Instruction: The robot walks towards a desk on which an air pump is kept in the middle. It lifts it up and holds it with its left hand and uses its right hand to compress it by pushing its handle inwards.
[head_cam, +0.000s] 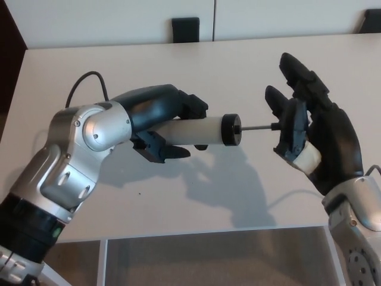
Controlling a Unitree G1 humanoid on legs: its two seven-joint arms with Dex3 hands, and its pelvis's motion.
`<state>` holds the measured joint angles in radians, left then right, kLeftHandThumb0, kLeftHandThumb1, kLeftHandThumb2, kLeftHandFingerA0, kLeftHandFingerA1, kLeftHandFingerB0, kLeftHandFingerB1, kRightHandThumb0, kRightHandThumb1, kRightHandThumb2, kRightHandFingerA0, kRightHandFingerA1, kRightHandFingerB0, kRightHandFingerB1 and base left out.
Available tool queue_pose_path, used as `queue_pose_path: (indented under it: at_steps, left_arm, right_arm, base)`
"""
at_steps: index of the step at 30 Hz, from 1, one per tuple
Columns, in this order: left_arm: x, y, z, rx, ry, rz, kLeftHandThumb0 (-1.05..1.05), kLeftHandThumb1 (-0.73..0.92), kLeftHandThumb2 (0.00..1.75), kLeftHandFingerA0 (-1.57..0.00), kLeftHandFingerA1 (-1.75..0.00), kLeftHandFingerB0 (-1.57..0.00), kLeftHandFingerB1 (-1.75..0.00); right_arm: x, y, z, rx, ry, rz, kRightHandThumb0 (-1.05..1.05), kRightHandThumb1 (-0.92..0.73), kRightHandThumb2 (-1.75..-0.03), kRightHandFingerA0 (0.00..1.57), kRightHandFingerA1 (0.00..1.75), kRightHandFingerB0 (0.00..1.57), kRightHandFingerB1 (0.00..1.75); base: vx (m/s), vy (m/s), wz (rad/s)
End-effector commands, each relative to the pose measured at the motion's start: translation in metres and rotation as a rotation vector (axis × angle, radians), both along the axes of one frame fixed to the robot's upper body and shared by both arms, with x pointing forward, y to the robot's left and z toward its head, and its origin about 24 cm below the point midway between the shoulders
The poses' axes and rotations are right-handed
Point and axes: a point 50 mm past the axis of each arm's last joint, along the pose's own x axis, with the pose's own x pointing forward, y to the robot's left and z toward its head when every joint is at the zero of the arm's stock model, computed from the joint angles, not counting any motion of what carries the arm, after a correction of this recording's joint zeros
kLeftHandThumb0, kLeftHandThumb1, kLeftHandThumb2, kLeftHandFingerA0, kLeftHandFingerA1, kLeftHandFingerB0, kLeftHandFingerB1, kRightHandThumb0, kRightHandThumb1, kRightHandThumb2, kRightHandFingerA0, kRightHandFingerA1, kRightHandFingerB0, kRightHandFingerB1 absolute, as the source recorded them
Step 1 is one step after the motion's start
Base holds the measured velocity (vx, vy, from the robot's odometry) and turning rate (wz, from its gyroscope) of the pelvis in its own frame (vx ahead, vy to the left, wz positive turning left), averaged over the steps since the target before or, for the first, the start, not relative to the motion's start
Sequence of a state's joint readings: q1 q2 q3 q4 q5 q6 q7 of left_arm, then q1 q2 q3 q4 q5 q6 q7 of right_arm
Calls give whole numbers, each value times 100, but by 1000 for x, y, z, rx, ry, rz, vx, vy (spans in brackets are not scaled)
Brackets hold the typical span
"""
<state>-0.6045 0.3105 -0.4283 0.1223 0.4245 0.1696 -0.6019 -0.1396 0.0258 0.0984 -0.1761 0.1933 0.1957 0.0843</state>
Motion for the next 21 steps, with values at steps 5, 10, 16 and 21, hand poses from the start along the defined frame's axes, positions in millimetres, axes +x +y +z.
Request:
queue_pose_path:
  at_steps: [5, 10, 16, 21]
  left_arm:
    - [2, -15, 13, 9, -76, -40, -24, 81, 64, -88, -94, -79, -83]
    - [4, -18, 16, 27, -90, -23, -32, 77, 62, -88, -70, -73, -53]
    - [3, -23, 15, 48, -131, -28, -38, 76, 63, -94, -71, -66, -48]
    - [-1, -29, 14, 59, -142, 1, -42, 80, 64, -100, -81, -52, -46]
  right_arm:
    - [4, 4, 18, -108, -137, -55, -82, -86, -115, 6, 24, 6, 18]
    - [7, 3, 18, -149, -150, -88, -79, -84, -115, 5, 28, 6, 22]
    - [7, 5, 16, -189, -164, -152, -81, -84, -115, 8, 29, 8, 24]
    - [7, 8, 13, -232, -171, -191, -81, -85, -117, 7, 29, 7, 23]
  base:
    - [0, 0, 0]
    - [0, 0, 0]
    - [0, 0, 0]
    - [0, 0, 0]
